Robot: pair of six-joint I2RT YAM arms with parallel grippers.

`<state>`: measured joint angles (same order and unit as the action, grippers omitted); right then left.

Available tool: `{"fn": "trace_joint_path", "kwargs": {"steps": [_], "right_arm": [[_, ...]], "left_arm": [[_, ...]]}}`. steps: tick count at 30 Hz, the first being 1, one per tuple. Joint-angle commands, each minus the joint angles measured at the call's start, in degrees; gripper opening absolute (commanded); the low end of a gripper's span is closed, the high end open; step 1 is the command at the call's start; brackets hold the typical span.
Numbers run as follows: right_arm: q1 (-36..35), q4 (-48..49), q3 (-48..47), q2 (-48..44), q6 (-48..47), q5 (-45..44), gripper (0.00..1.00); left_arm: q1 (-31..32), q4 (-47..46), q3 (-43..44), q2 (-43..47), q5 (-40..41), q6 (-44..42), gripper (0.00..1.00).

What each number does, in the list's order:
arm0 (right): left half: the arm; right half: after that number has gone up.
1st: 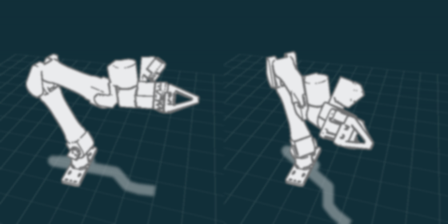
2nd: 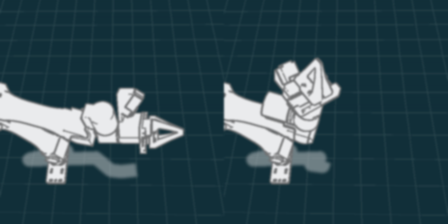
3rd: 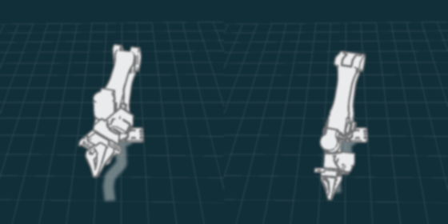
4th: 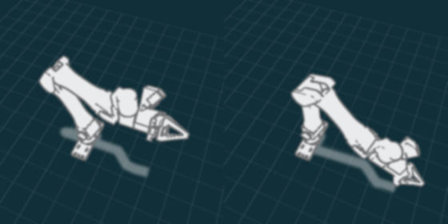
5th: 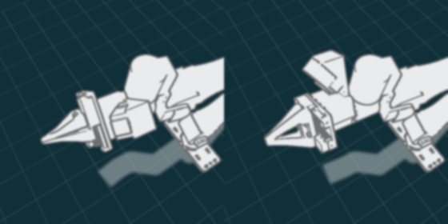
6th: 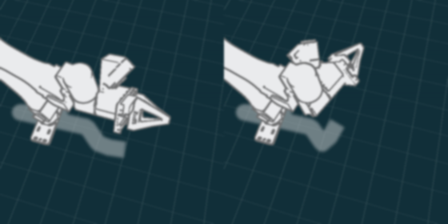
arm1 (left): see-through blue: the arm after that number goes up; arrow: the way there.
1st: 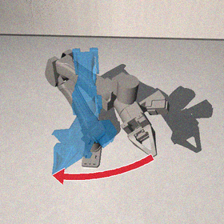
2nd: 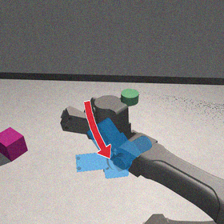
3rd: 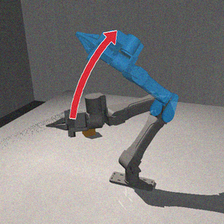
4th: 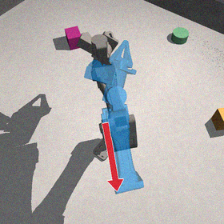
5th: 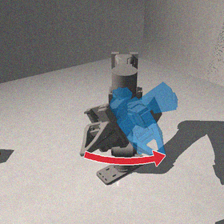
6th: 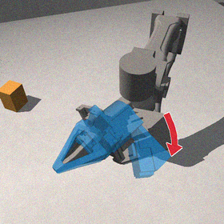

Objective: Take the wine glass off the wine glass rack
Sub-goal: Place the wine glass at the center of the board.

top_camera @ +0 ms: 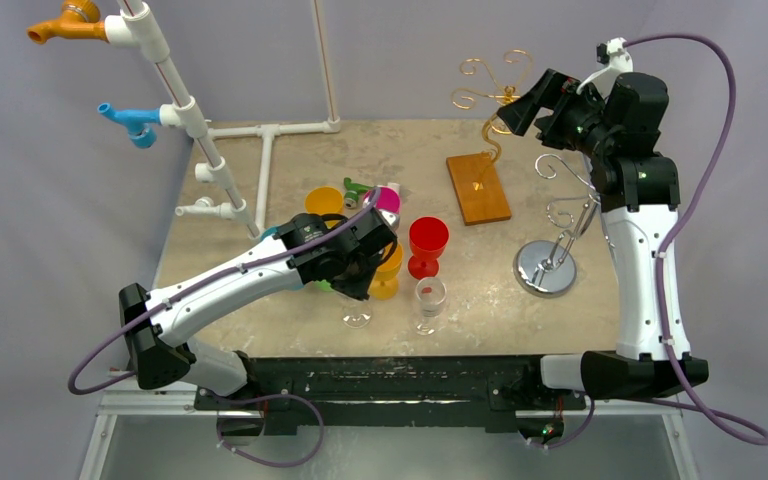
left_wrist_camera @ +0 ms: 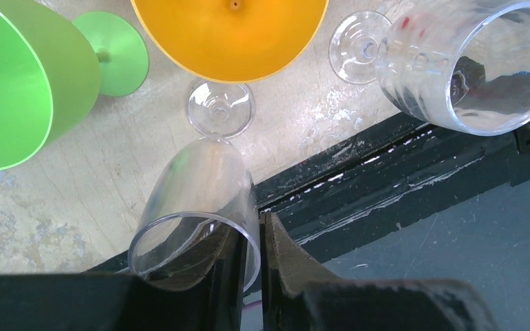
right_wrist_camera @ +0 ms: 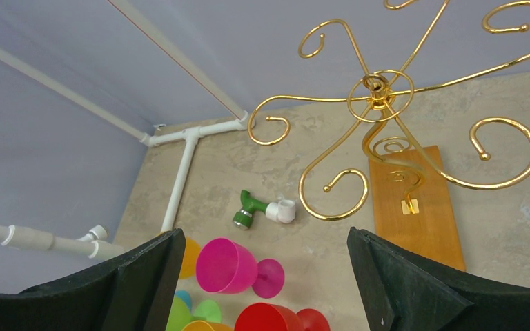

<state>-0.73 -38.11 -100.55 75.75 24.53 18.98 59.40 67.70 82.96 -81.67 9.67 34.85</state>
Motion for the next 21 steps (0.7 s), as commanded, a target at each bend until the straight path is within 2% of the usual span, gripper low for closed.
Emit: {"fn": "trace_joint_path", "kwargs": {"steps": [1, 13, 21], "right_arm": [[-0.2, 2.3, 0.2, -0.3, -1.1, 0.5, 0.99], [-0.2, 2.3, 0.3, -0.4, -1.1, 0.4, 0.99], [-0.3, 2.4, 0.5, 0.0, -1.1, 0.4, 0.99]], "left_arm": [[0.3, -1.7, 1.0, 0.6, 1.1, -1.0, 0.19], [0.4, 0.1, 4.5, 0.6, 1.7, -1.4, 0.38], [0.4, 1.0, 6.7, 1.4, 1.9, -1.5, 0.47]]}}
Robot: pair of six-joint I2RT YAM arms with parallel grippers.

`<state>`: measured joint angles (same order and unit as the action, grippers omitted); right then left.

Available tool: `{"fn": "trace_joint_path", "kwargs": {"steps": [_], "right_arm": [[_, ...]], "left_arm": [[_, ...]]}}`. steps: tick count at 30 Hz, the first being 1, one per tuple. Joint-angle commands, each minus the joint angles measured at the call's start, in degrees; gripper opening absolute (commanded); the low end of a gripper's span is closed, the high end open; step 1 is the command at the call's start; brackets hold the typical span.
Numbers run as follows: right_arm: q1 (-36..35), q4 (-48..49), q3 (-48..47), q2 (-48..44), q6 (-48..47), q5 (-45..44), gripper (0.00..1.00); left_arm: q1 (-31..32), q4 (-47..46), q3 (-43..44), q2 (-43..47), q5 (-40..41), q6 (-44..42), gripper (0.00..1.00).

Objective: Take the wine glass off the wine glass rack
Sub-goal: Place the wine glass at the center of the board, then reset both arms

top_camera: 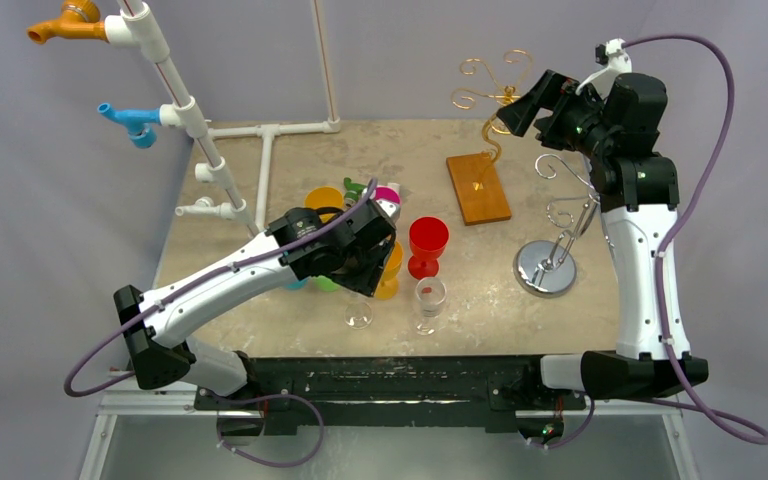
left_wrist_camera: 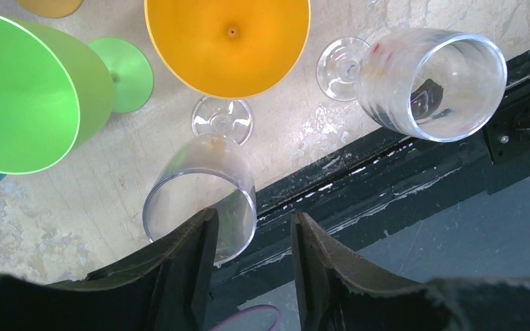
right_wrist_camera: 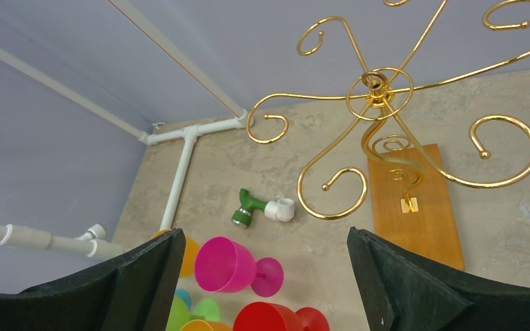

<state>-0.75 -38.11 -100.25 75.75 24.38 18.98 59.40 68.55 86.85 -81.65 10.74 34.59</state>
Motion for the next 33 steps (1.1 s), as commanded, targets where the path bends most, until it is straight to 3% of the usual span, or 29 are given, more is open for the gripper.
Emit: {"fn": "trace_joint_path", "kwargs": {"steps": [1, 15, 20, 22, 23, 33], "right_arm": [[-0.3, 2.4, 0.3, -0.1, -0.9, 0.4, 0.99], [-0.5, 2.3, 0.9, -0.7, -0.4, -0.5, 0.99], [-0.6, 2.3, 1.2, -1.6, 0.3, -0.7, 0.99], [-0.6, 2.2, 1.1, -1.9, 0.5, -0.7, 0.99], [-0.6, 2.1, 1.1, -2.1, 0.6, -0.8, 0.99], [-0.6, 2.2, 2.5, -4.8, 1.2, -1.7, 0.99]], "left_arm": [[0.4, 0.2, 3.1, 1.5, 0.8, -1.2, 0.48], [0.4, -2.8, 11.7, 2.5, 2.3, -2.6, 0.65], [0.3, -9.7, 14.5, 2.2, 5.5, -3.9, 0.81], [0.2, -13.0, 14.6, 1.6, 5.7, -4.7, 0.97], [0.1, -14.4, 14.7, 1.2, 6.0, -5.0, 0.99], [-2.5, -27.5, 14.5, -1.6, 11.5, -7.8, 1.0]]}}
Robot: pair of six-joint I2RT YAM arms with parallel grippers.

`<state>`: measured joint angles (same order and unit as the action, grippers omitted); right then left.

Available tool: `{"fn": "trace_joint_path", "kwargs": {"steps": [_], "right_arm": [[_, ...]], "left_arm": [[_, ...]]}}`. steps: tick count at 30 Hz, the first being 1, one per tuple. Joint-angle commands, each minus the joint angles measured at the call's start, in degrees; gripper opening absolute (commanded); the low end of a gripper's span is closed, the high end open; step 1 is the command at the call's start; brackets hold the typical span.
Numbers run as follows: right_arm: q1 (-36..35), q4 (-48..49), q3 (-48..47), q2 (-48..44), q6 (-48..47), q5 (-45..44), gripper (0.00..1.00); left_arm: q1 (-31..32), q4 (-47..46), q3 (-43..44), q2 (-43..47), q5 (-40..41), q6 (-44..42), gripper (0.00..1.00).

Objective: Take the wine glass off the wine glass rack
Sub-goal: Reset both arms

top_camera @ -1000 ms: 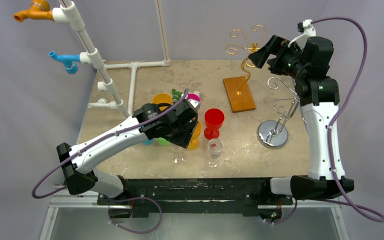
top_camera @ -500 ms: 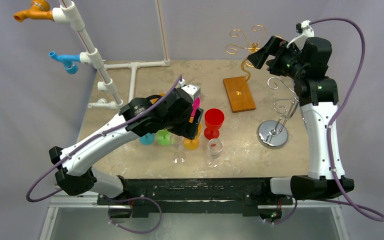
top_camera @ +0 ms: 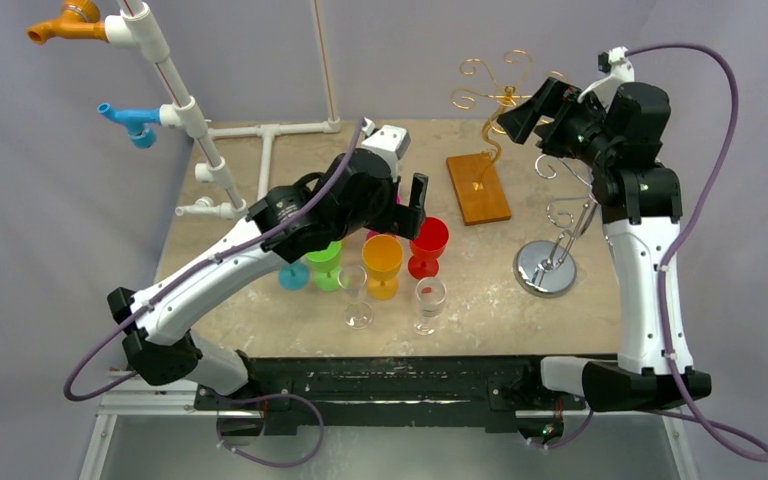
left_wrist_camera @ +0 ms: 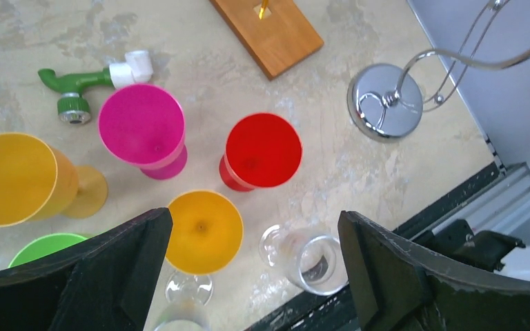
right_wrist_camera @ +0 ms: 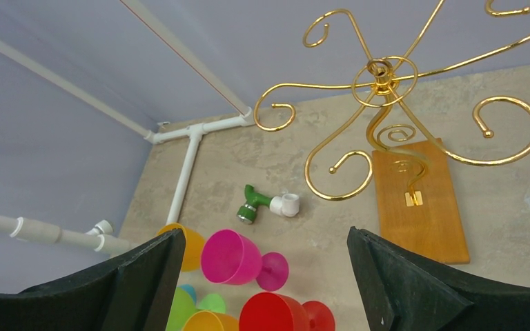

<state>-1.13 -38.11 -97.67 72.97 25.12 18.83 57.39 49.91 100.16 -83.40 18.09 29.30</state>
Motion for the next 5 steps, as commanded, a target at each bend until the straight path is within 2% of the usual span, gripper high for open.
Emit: {"fn": "trace_joint_path", "kwargs": {"steps": [1, 5], "right_arm": [[-0.2, 2.0, 0.0, -2.2, 0.3, -1.6, 0.99], [-0.2, 1.8, 0.3, -2.8, 0.1, -2.3, 0.99]], "left_arm": [[-0.6, -10.0, 1.0, 0.2, 4.6, -2.8, 1.0], [-0.8, -14.0, 0.0, 1.1, 4.9, -4.0, 1.0]]}}
